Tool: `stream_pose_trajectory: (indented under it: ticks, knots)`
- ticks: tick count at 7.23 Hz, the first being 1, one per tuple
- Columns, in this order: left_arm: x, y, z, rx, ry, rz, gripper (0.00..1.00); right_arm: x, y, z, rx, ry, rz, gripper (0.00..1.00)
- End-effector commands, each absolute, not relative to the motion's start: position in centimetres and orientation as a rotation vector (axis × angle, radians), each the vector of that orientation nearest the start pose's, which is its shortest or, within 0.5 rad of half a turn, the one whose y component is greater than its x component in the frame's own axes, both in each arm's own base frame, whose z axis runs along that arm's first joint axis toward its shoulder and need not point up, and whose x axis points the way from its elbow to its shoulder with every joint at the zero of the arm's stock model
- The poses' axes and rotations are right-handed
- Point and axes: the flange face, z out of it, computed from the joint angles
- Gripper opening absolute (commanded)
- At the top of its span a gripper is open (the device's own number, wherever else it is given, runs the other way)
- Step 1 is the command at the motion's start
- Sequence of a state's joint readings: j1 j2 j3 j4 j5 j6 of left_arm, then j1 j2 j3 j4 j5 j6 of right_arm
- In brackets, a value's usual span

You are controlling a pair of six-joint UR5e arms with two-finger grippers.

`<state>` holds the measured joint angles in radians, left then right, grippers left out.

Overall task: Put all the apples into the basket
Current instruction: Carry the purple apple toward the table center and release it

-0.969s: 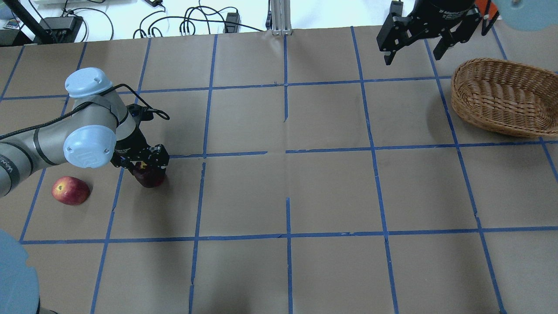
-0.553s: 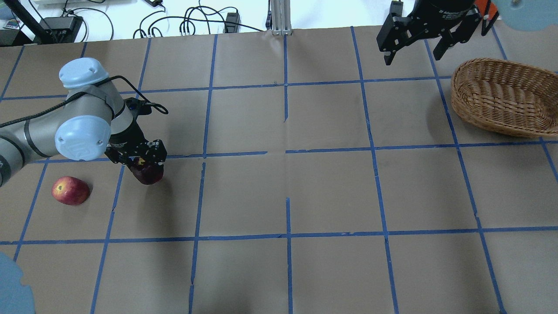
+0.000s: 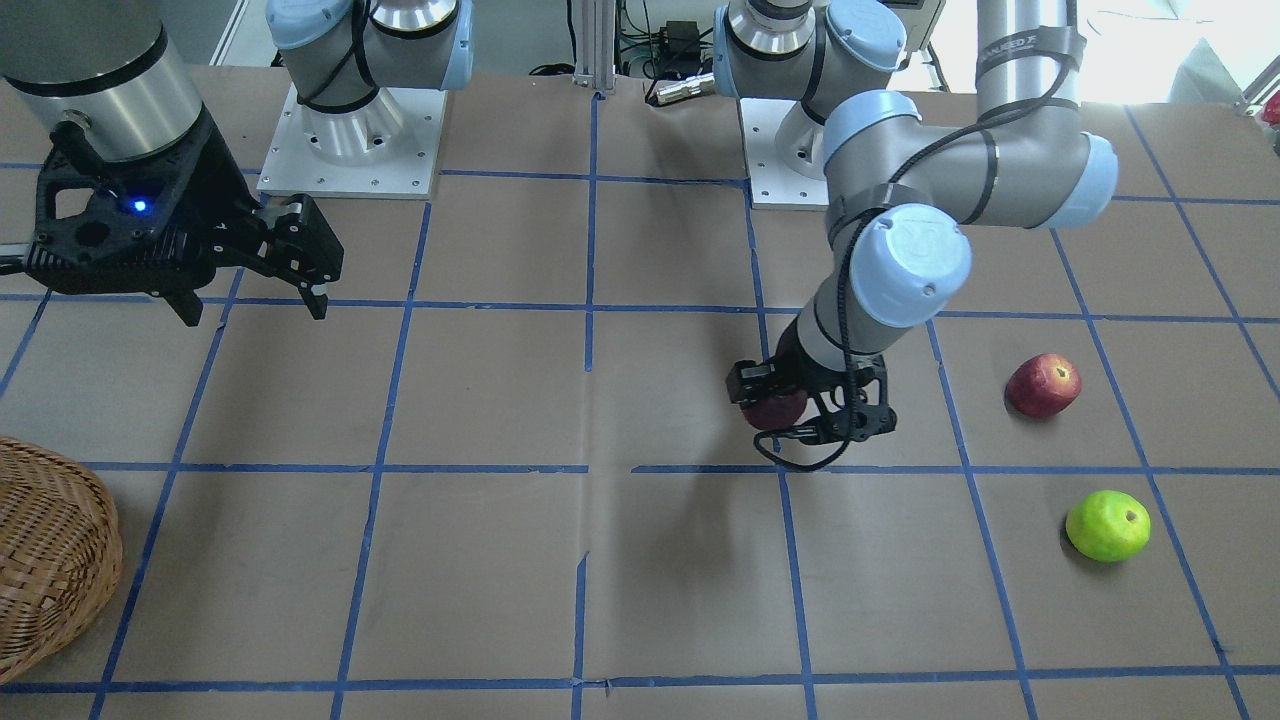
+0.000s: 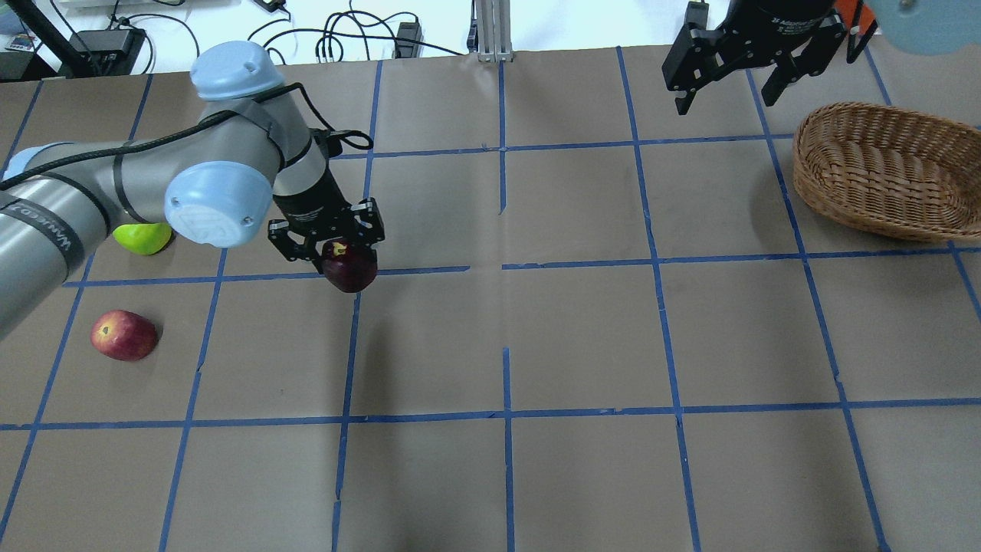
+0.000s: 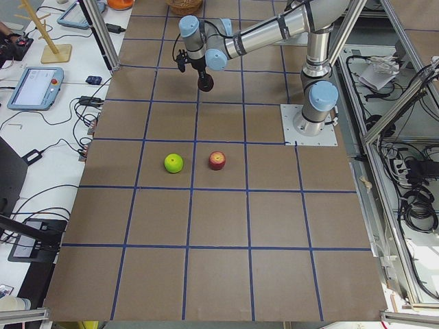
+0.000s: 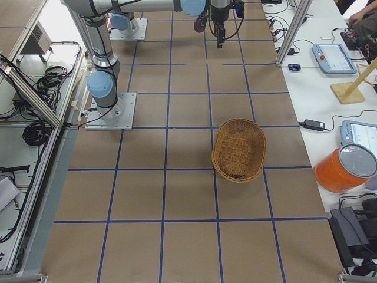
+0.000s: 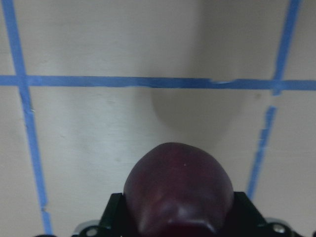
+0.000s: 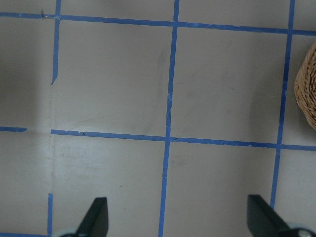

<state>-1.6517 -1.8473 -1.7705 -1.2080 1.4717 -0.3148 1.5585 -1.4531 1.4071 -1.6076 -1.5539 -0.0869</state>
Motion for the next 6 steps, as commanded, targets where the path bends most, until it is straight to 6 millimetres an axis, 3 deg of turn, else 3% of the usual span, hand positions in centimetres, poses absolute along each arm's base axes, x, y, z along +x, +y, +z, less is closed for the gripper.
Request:
stream_pose_trajectory:
  ticks: [1,3,5,6]
  knots:
    - [-27.9,-53.3,26.5,-0.426,3.303,0.059,0.05,12.7,-55.1,51.2,-0.114,3.124,-0.131,1.0]
    - [-33.1,-52.3,23.4,-0.281,3.326,0.01,0.07,12.7,-55.1,51.1,-0.116,3.126,-0.128,1.0]
    - [-33.9,-52.8,21.3,-0.3,3.321,-0.006,0.25,12.7,-55.2,51.0,-0.116,3.126,-0.126,1.0]
    - [-34.4,-52.7,21.1,-0.321,3.322,-0.018,0.99,12.7,-55.1,51.0,-0.114,3.126,-0.126,1.0]
